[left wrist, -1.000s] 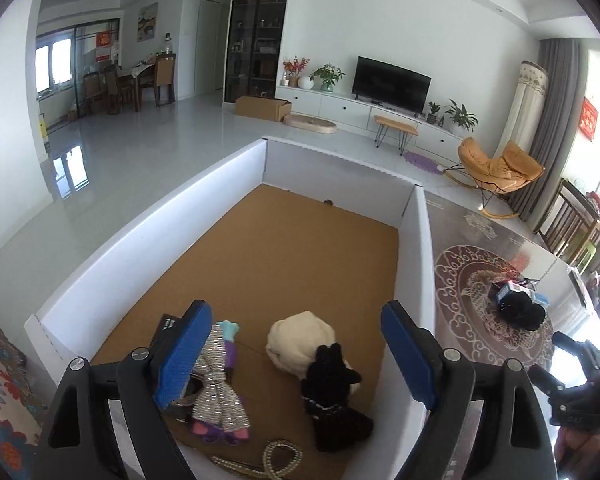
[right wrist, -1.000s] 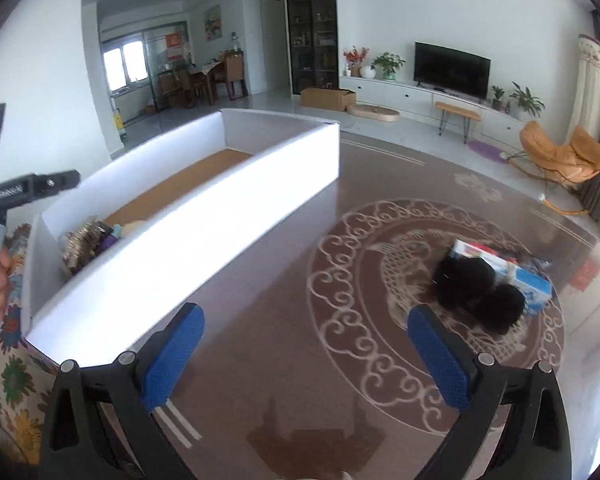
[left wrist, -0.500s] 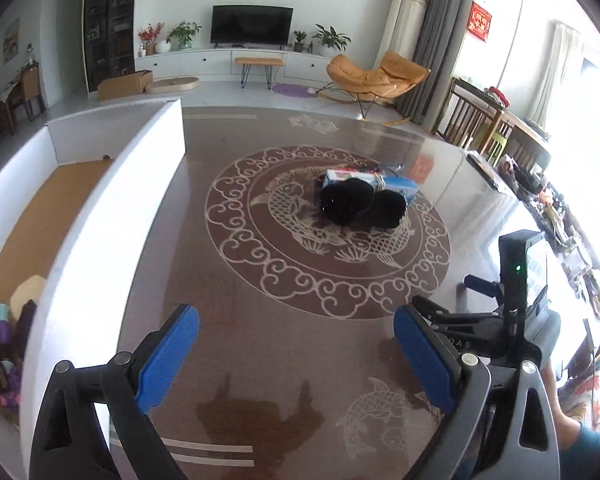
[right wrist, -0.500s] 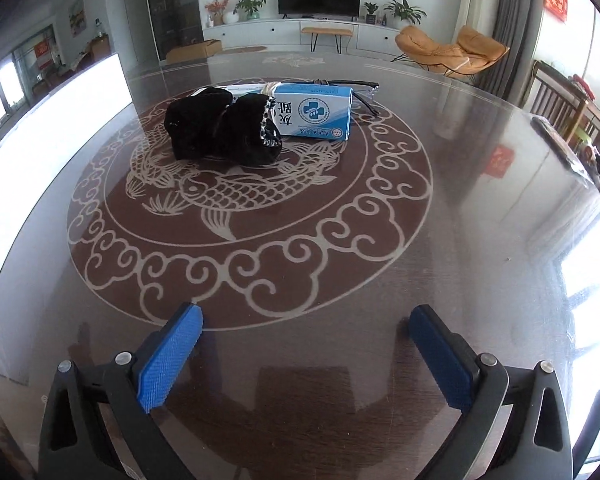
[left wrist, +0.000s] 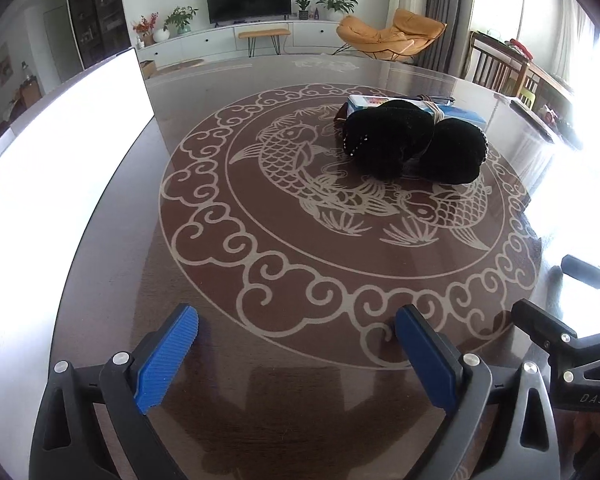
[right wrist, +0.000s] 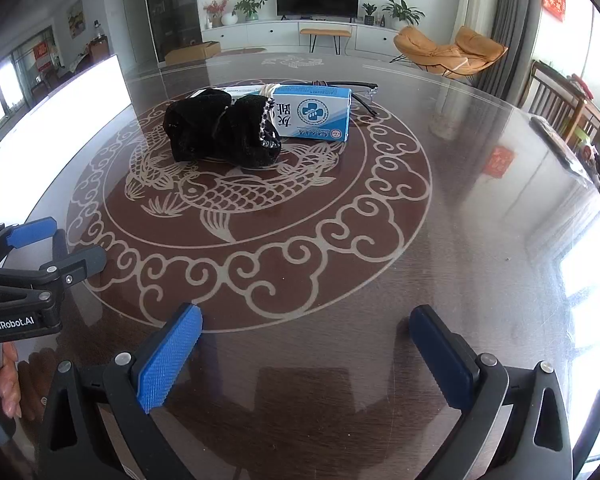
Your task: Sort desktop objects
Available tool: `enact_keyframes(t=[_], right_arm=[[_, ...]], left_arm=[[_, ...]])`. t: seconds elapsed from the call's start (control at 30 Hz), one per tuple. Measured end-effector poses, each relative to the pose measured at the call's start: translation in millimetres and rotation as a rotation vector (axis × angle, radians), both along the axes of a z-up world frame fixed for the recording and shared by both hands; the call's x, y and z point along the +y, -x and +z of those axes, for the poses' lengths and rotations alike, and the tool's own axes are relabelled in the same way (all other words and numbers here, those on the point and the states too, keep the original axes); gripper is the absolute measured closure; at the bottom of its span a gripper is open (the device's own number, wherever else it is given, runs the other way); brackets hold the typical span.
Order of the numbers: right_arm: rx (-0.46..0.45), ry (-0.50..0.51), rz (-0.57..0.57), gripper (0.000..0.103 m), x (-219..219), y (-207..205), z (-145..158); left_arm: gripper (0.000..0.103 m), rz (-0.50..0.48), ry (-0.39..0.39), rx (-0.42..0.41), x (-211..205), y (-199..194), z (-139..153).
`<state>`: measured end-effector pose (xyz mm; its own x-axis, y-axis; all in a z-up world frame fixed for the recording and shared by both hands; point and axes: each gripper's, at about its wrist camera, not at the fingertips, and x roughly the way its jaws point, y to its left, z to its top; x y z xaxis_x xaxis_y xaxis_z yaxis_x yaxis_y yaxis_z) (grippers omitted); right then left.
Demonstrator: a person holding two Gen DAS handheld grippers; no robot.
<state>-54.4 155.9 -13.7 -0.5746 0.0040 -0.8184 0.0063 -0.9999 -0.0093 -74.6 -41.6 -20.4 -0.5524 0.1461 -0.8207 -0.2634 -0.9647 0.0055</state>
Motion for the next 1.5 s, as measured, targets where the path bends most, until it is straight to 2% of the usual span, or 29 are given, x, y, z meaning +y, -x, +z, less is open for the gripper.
enact_keyframes(t=[0.07,1.5], right_arm=[[0.0,-0.002,-0.003,0.0,-3.7,-4.2,-0.1],[0.002,-0.002,-0.014,0.0,-5.1,-5.7,-1.6]], left_arm=[[0.0,-0.009,-0.001,-0.008,1.7,0.2,-1.8],[0.0,-0.004,-0.003,-0.003,1.0,-1.1,-1.4]])
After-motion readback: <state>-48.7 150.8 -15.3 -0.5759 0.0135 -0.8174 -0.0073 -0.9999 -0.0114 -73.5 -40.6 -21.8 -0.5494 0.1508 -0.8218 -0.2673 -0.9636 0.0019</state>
